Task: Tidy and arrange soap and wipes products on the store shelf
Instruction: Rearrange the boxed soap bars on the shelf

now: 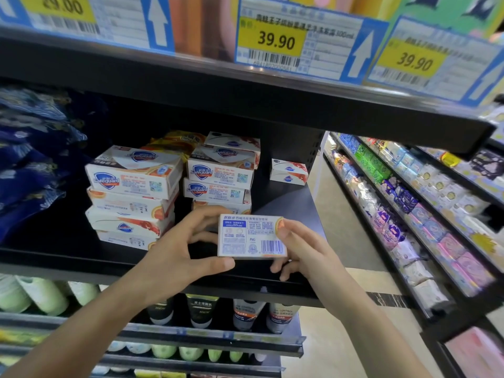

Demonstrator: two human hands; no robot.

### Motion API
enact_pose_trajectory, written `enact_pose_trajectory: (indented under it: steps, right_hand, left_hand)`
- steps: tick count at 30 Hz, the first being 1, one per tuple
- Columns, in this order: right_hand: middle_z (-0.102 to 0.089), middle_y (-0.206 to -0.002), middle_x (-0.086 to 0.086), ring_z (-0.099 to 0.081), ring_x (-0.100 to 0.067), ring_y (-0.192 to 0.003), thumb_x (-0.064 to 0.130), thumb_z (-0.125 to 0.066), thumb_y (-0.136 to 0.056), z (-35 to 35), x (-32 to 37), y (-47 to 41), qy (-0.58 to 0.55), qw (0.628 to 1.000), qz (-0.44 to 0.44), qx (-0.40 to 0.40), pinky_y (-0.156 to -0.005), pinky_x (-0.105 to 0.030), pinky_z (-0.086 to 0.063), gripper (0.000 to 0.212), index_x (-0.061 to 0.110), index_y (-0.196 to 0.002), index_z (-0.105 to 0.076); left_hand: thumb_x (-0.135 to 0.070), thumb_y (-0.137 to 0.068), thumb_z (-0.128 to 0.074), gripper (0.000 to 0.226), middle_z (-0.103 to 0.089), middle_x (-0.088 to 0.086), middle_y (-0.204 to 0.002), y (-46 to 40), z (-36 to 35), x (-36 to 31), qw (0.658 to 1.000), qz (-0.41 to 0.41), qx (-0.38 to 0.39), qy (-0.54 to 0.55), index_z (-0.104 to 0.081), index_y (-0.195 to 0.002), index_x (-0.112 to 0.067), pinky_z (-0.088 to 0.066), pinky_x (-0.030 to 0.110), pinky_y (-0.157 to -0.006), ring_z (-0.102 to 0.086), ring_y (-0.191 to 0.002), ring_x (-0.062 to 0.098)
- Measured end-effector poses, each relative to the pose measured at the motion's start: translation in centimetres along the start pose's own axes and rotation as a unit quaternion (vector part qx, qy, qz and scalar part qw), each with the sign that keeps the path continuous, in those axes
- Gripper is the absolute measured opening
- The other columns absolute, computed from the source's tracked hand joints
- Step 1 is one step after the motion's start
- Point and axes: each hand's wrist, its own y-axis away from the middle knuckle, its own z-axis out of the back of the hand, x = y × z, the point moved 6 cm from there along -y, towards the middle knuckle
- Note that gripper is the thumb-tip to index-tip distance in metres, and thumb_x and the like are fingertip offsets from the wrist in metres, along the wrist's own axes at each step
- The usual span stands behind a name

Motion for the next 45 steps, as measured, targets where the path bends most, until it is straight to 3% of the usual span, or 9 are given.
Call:
enact_pose_trajectory:
  steps: [8,18,21,23,27,29,32,36,45]
  right_hand:
    - [-0.078,-0.108,-0.004,-0.073,-0.023,-0.084,0.031,-0.068,-0.087,0.0,-0.2,0.1,0.03,0.999,0.006,-0.02,-0.075,-0.026,-0.059,0.039,0.021,-0.124,-0.066]
    - [-0.077,-0.109,-0.004,-0.073,-0.02,-0.106,0.026,-0.072,-0.081,0.5,-0.5,0.6,-0.015,0.997,0.06,-0.043,-0.076,-0.028,-0.059,0.029,0.036,-0.108,-0.066]
    - [-0.073,-0.118,-0.014,-0.069,-0.034,-0.115,0.025,-0.072,-0.082,0.6,-0.2,1.0,-0.042,0.994,0.092,-0.035,-0.092,-0.048,-0.059,0.038,0.024,-0.118,-0.061]
    - [-0.071,-0.121,-0.016,-0.065,-0.04,-0.117,0.023,-0.073,-0.083,0.6,-0.1,1.2,-0.036,0.992,0.112,-0.034,-0.101,-0.057,-0.053,0.041,0.021,-0.122,-0.06]
    - [-0.072,-0.119,-0.009,-0.066,-0.032,-0.114,0.019,-0.073,-0.086,0.4,0.1,1.3,0.007,0.991,0.127,-0.026,-0.097,-0.049,-0.056,0.039,0.022,-0.123,-0.062]
    - [-0.073,-0.116,-0.003,-0.067,-0.022,-0.111,0.015,-0.072,-0.087,0.1,0.2,1.4,0.013,0.991,0.133,-0.014,-0.089,-0.035,-0.057,0.035,0.024,-0.12,-0.065]
    - [-0.073,-0.114,0.003,-0.068,-0.014,-0.105,0.009,-0.071,-0.087,0.0,0.2,1.4,0.014,0.99,0.138,-0.006,-0.083,-0.025,-0.056,0.034,0.026,-0.116,-0.067]
    - [-0.074,-0.117,0.003,-0.069,-0.011,-0.098,0.016,-0.074,-0.084,0.2,0.1,1.4,0.023,0.991,0.134,-0.015,-0.08,-0.025,-0.057,0.036,0.03,-0.116,-0.069]
    - [-0.072,-0.122,0.002,-0.069,-0.018,-0.111,0.024,-0.075,-0.081,0.4,-0.3,1.1,-0.005,0.992,0.12,-0.024,-0.087,-0.03,-0.058,0.049,0.032,-0.128,-0.063]
  left_hand:
    - [-0.01,-0.084,-0.086,0.075,-0.065,-0.018,-0.134,-0.1,0.0,0.2,1.0,-0.005,-0.014,-0.024,-0.051,-0.136,-0.052,-0.044,0.028,-0.104,-0.064,-0.122,0.008]
    - [0.018,-0.09,-0.053,0.064,-0.076,-0.006,-0.114,-0.5,-0.1,1.1,0.999,0.04,-0.017,-0.014,-0.055,-0.133,-0.029,-0.048,0.023,-0.097,-0.07,-0.106,0.011]
    - [-0.013,-0.108,-0.047,0.032,-0.078,-0.008,-0.111,-0.4,-0.2,0.9,0.997,0.063,-0.032,0.038,-0.071,-0.119,-0.032,-0.045,0.031,-0.099,-0.071,-0.101,0.008]
    - [-0.051,-0.11,-0.037,0.04,-0.078,-0.01,-0.11,-0.3,-0.4,0.6,0.995,0.075,-0.039,0.047,-0.074,-0.114,-0.039,-0.04,0.032,-0.101,-0.072,-0.1,0.006]
    - [-0.089,-0.084,-0.032,0.053,-0.075,-0.027,-0.105,-0.1,-0.7,0.5,0.994,0.099,-0.032,0.045,-0.071,-0.102,-0.059,-0.035,0.021,-0.093,-0.064,-0.099,-0.016]
    - [-0.091,-0.078,-0.041,0.045,-0.07,-0.039,-0.106,-0.1,-0.8,0.1,0.994,0.097,-0.022,0.043,-0.069,-0.1,-0.065,-0.037,0.019,-0.091,-0.058,-0.1,-0.025]
    - [-0.079,-0.077,-0.054,0.051,-0.075,-0.023,-0.116,-0.4,-1.0,-0.1,0.996,0.073,0.003,0.042,-0.072,-0.113,-0.047,-0.044,0.031,-0.107,-0.066,-0.112,-0.007]
    - [-0.071,-0.076,-0.064,0.056,-0.078,-0.007,-0.117,-0.4,-1.0,-0.1,0.994,0.074,0.018,0.073,-0.074,-0.118,-0.035,-0.045,0.044,-0.114,-0.071,-0.115,0.01]
    - [-0.065,-0.065,-0.077,0.069,-0.077,-0.012,-0.116,-0.2,-0.3,0.0,0.997,0.062,0.001,0.056,-0.068,-0.124,-0.032,-0.049,0.034,-0.107,-0.069,-0.113,0.004]
